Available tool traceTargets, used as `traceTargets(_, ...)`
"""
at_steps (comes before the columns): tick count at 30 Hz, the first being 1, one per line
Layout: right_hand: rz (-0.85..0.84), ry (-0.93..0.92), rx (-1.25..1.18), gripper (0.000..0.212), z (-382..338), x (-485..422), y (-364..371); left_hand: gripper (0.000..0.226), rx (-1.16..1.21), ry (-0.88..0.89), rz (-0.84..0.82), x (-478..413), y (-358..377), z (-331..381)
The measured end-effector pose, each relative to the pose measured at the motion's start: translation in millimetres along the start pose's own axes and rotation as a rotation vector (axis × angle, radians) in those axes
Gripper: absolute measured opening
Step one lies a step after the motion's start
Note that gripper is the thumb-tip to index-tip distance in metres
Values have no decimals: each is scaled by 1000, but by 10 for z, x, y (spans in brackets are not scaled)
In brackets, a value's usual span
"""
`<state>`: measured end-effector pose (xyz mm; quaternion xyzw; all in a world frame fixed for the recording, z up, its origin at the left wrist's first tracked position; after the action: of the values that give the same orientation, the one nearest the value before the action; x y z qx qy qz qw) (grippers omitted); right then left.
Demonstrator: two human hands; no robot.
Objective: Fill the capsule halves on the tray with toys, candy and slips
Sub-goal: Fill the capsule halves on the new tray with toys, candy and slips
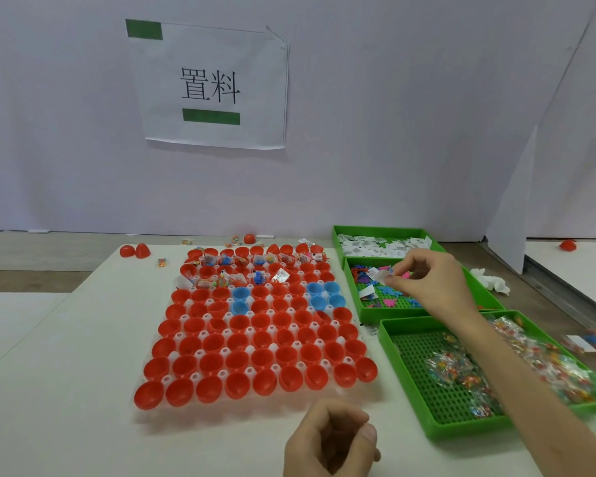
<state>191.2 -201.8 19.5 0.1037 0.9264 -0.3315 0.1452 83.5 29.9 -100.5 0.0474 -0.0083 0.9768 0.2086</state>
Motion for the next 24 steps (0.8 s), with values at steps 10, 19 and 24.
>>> traceTargets(10,-188,-513,-103,23,-1002,851,418,24,461,138,127,131,121,237)
traceTargets(19,-430,-581,-240,16,-1115,1039,710,32,714,60,374,189,-60,161)
traceTargets(24,-584,-538,-288,15,-1117,1087,778,30,726,39,427,225,-94,126)
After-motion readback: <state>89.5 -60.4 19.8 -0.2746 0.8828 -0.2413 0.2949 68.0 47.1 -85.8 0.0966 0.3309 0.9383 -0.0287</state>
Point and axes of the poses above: each hand's wrist, its own x-axis away from the middle knuckle, its own y-axis out of the palm, z = x × y, the point moved 8 cm from there along -x, towards the middle knuckle, and after that the axes turned 9 degrees about -z, right-handed, at the moved point
